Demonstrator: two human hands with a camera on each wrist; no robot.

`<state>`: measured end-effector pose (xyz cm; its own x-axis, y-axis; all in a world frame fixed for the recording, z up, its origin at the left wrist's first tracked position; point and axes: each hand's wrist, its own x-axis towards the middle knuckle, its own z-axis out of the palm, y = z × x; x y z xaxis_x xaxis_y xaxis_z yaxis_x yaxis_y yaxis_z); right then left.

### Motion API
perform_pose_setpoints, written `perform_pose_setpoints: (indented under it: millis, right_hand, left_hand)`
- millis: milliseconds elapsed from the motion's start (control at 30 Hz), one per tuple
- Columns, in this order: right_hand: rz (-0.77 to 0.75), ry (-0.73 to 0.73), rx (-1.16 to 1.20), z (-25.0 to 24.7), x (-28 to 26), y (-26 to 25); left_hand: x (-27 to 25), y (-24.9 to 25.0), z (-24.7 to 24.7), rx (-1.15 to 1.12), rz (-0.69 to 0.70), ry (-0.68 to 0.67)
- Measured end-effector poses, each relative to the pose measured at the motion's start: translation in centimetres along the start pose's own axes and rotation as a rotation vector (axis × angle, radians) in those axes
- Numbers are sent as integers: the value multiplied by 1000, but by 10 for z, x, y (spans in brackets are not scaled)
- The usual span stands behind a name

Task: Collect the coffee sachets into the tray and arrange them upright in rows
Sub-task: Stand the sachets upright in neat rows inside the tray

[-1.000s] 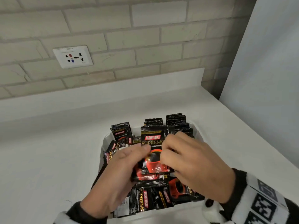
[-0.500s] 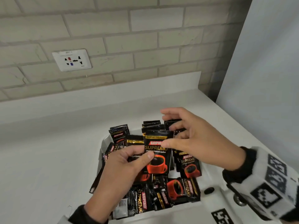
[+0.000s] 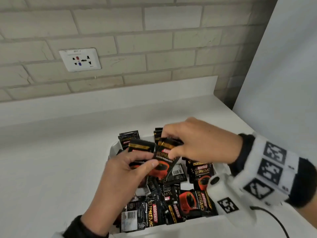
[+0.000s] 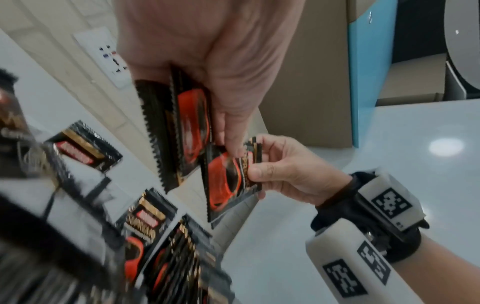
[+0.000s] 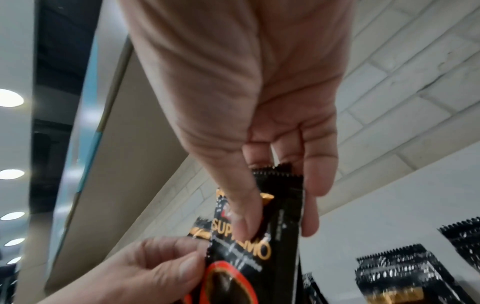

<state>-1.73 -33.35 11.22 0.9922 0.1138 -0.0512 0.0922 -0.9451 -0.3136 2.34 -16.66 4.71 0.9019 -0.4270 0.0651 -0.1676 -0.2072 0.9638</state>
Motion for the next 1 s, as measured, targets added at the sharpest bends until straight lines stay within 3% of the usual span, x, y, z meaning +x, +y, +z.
perform_pose_setpoints:
  millis: [133,267,467,1000]
  right_hand:
    - [101,83,64,-17,23,19]
    - [165,27,-198,-8,46,33]
    - [86,-133,-416,35,74,40]
    - [37,-186,-525,43,87,35]
  left_hand:
    - [10,11,-28,-77,-3,170]
    - [16,13,-54,-117,42,293]
    - [10,11,-61,-106,28,275]
    - [11,9,-63,-158,-81,245]
